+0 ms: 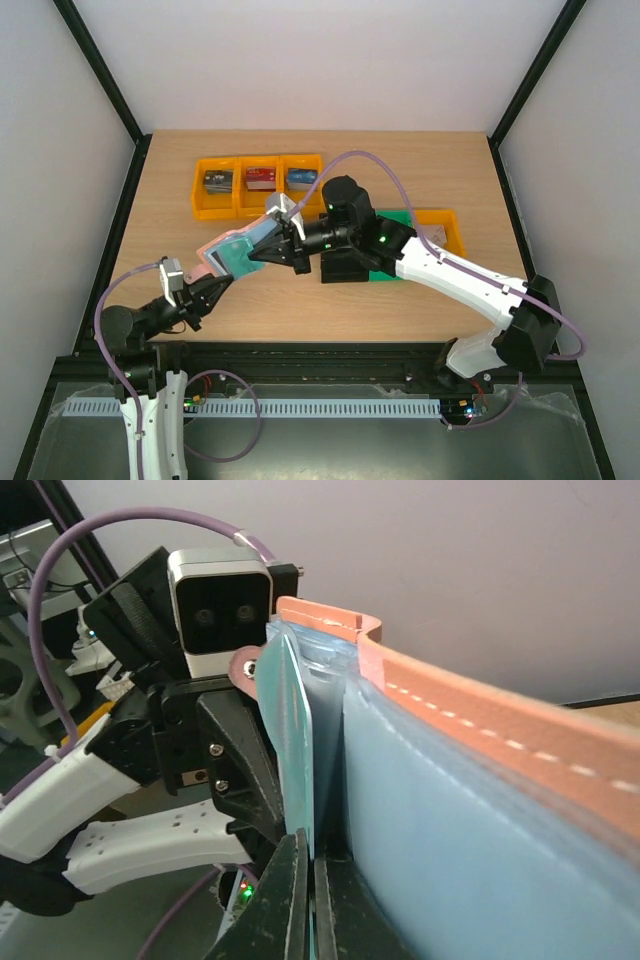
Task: Take the credit cards out of the card holder
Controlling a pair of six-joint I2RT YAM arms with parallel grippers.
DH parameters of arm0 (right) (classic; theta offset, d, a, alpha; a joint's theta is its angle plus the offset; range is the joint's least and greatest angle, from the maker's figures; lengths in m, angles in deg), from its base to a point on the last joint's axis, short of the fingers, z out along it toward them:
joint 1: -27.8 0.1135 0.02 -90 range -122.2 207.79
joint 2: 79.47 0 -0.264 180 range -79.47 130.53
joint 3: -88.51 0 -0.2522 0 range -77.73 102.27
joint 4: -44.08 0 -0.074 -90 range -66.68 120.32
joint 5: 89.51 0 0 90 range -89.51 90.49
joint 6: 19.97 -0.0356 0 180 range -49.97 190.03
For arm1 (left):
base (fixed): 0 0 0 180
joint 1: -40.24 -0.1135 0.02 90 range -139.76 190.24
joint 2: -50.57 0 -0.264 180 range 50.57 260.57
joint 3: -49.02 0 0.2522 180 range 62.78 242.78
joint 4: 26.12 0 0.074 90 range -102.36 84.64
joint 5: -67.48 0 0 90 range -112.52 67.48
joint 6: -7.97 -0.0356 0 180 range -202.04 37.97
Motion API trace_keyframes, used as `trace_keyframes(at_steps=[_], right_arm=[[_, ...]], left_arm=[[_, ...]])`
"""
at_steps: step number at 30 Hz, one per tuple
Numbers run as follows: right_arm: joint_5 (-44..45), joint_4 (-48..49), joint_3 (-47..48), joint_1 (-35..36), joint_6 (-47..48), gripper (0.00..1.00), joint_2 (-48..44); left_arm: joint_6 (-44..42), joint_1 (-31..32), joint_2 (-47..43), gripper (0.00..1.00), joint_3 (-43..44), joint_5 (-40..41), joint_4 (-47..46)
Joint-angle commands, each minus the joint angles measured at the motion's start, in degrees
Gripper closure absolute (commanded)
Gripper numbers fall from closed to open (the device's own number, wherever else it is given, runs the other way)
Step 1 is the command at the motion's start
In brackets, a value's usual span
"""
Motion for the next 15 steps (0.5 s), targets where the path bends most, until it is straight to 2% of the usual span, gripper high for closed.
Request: trace_keyframes(at_steps=[1,12,15], right_arm=[[-3.96,3.93,-0.67,-0.32,0.62,0.98,-2.43],[-2.08,1.99,-2.76,-1.4,2.77,0.98,-5.54],[-2.15,1.3,-2.73,-1.54,3.15,0.98,-5.79]], left_arm=[[0.02,0.07,-1.02,0.98,1.52,-1.52,-2.41],[1.73,0.24,-1.02,0.98,1.25,-1.66,-2.29],[1.68,0.25,-1.02,0.94,1.39,-1.69,-1.7]])
